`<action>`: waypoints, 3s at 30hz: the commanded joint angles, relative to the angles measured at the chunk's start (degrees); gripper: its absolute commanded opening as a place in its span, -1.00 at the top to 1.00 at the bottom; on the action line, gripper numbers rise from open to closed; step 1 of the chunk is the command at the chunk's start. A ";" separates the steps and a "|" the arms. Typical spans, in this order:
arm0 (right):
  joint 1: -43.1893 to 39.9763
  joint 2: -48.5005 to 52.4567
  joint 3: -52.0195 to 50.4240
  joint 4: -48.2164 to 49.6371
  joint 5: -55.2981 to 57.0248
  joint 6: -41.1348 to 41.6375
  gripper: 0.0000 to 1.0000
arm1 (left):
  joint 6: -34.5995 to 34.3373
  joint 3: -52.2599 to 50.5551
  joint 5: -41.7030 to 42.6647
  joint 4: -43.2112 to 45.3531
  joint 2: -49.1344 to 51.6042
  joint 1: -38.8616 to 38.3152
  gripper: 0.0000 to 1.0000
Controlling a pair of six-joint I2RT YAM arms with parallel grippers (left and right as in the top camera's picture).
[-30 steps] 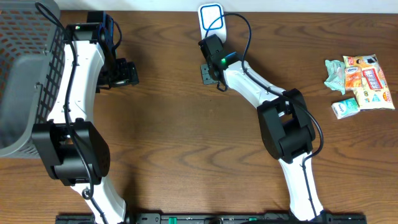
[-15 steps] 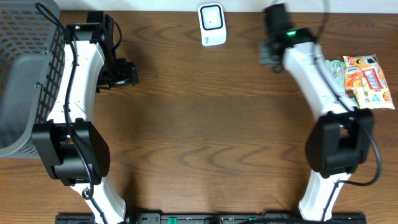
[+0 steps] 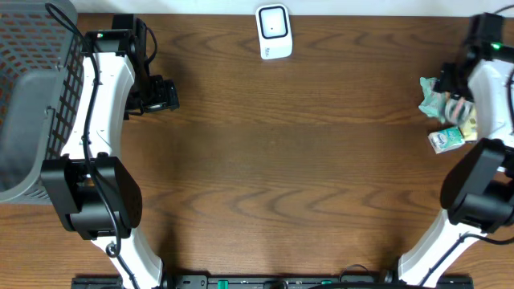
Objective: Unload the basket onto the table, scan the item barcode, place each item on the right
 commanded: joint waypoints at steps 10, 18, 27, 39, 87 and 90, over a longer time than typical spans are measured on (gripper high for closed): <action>-0.20 -11.50 0.13 -9.92 -15.93 6.88 -0.98 | -0.72 -0.59 -0.50 -0.20 0.33 0.09 -0.96; 7.45 -35.43 -8.39 -11.58 -22.64 7.98 -0.99 | -0.74 -0.59 -0.50 -0.20 0.33 0.09 -0.96; 20.46 -59.78 -34.25 -5.62 -24.28 8.79 -0.99 | -0.72 -0.59 -0.50 -0.20 0.33 0.09 -0.95; 20.65 -61.70 -38.27 -15.56 -27.63 10.05 -0.99 | -0.72 -0.59 -0.50 -0.20 0.33 0.09 -0.96; 18.16 -116.54 -103.38 50.73 -29.92 -4.57 -0.99 | -0.74 -0.59 -0.50 -0.20 0.33 0.09 -0.95; 18.14 -117.02 -103.38 50.71 -29.55 -5.09 -0.99 | -0.72 -0.59 -0.50 -0.20 0.33 0.09 -0.96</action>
